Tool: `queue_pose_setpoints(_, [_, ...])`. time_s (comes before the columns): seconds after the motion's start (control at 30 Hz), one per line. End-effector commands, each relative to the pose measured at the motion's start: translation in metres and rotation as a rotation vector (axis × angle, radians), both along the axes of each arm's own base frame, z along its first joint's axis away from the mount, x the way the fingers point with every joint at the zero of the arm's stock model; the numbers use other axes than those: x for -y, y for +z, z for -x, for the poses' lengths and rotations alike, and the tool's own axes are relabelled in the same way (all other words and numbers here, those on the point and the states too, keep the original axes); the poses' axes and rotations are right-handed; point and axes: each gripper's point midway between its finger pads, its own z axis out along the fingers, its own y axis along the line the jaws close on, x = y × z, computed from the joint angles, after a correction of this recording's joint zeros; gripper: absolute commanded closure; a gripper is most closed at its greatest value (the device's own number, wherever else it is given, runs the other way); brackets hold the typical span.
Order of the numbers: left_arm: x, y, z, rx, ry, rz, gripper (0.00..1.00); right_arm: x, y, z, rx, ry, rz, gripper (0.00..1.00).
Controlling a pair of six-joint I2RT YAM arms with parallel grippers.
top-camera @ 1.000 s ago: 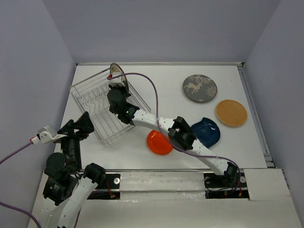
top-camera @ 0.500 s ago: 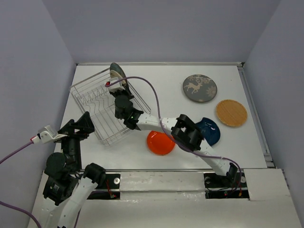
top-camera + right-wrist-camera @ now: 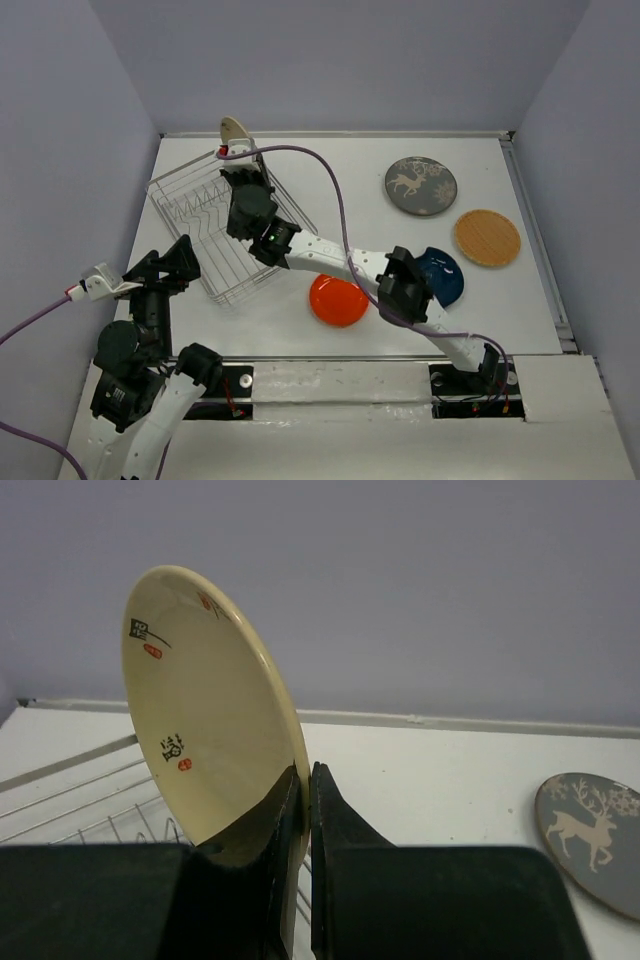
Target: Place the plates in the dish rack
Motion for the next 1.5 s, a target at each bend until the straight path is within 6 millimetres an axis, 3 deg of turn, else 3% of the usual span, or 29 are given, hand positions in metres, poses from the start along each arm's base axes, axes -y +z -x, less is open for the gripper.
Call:
queue_pose_setpoints(0.0, [-0.007, 0.020, 0.003, 0.054, 0.031, 0.046, 0.01, -0.005, 0.011, 0.001, 0.038, -0.025, -0.175, 0.93])
queue_pose_setpoints(0.23, [-0.012, 0.021, 0.006, 0.059, 0.051, 0.057, 0.01, -0.028, -0.018, -0.008, 0.040, 0.002, -0.247, 0.93])
queue_pose_setpoints(0.6, [-0.009, 0.022, 0.007, 0.067, 0.027, 0.060, 0.01, -0.024, -0.064, -0.035, 0.026, -0.037, -0.187, 0.93])
queue_pose_setpoints(0.9, [-0.007, 0.023, 0.008, 0.071, 0.017, 0.061, 0.01, -0.021, -0.075, -0.041, 0.025, -0.059, -0.172, 0.93])
queue_pose_setpoints(1.33, [-0.008, 0.023, 0.010, 0.077, 0.013, 0.062, 0.01, -0.029, -0.126, -0.049, -0.038, -0.049, -0.109, 0.93])
queue_pose_setpoints(1.43, [-0.008, 0.023, 0.009, 0.075, 0.014, 0.062, 0.01, -0.028, -0.128, -0.049, -0.042, -0.048, -0.097, 0.93])
queue_pose_setpoints(1.47, [-0.008, 0.023, 0.009, 0.076, 0.014, 0.063, 0.01, -0.026, -0.118, -0.048, -0.026, -0.047, -0.121, 0.93])
